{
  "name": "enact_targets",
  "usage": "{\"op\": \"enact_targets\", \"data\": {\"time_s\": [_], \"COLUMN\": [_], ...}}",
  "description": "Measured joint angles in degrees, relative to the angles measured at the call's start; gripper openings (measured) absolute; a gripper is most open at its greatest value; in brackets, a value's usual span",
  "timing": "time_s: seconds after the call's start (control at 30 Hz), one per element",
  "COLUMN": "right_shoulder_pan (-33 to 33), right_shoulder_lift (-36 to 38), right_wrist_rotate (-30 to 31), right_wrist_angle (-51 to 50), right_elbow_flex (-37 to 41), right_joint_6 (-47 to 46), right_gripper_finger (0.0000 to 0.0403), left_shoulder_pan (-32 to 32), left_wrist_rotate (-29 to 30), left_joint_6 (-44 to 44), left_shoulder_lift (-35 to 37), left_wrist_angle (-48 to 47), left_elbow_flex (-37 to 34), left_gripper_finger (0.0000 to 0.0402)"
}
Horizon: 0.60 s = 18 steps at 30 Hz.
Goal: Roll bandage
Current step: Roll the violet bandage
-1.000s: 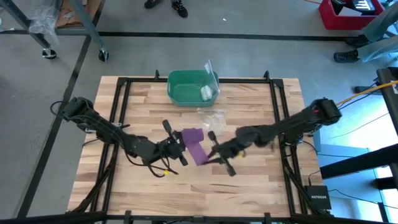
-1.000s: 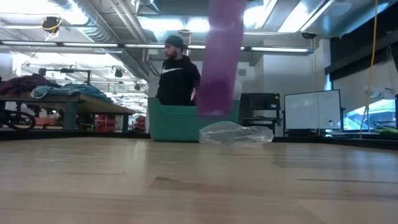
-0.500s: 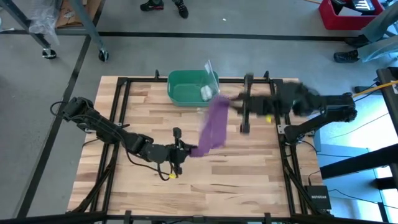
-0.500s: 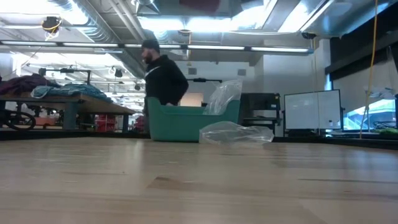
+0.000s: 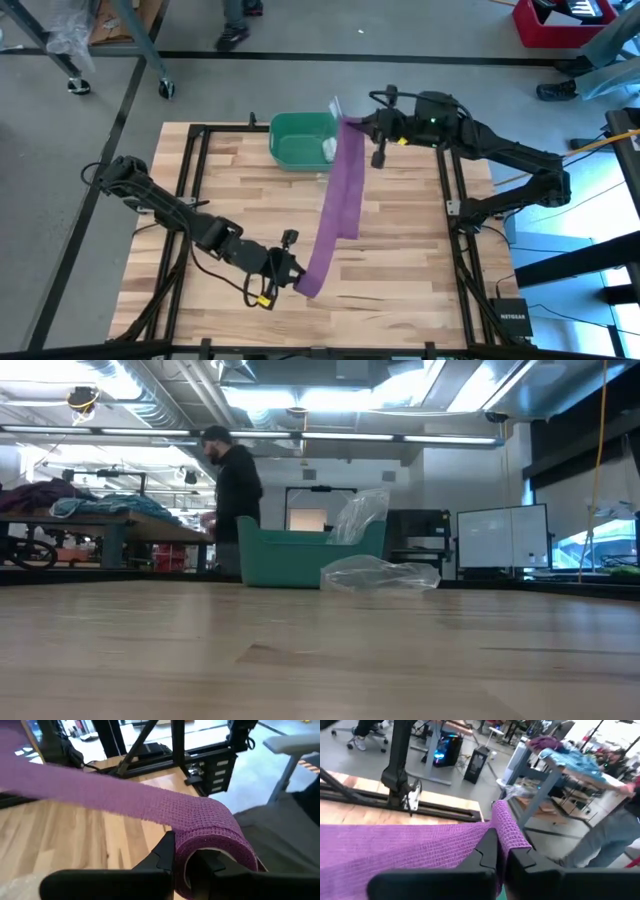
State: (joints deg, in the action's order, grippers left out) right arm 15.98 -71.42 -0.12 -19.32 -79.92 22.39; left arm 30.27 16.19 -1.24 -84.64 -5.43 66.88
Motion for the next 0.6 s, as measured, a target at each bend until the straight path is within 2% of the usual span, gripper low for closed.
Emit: {"op": "enact_targets", "data": {"time_s": [0.1,0.2,0.33,0.5,0.6], "right_shoulder_pan": [0.6,0.6,0.6,0.6,0.7], "right_shoulder_lift": [-1.1,-2.9,-4.8,-3.7,-3.4], "right_wrist_rotate": [1.1,2.0,2.4,6.7,1.2], "right_wrist_angle": [-0.3,-2.6,-5.6,-8.3,-7.9], "right_elbow_flex": [1.5,2.0,2.0,1.8,1.7], "right_joint_6": [-2.5,-2.9,-2.9,-1.2,-5.7], "right_gripper_finger": [0.0038,0.0077,0.0151,0.0237,0.027], "left_shoulder_pan": [0.8,0.9,0.9,0.4,-0.2], "left_wrist_rotate": [0.3,0.3,0.1,0.1,0.4], "left_joint_6": [1.2,1.6,1.3,-1.6,-3.3], "left_shoulder_lift": [0.0,0.0,0.0,0.0,0.0], "left_wrist_angle": [0.3,0.1,-1.2,-5.5,-6.6], "left_elbow_flex": [1.7,3.1,4.1,4.8,4.9], "left_gripper_finger": [0.0021,0.0021,0.0021,0.0021,0.0021]}}
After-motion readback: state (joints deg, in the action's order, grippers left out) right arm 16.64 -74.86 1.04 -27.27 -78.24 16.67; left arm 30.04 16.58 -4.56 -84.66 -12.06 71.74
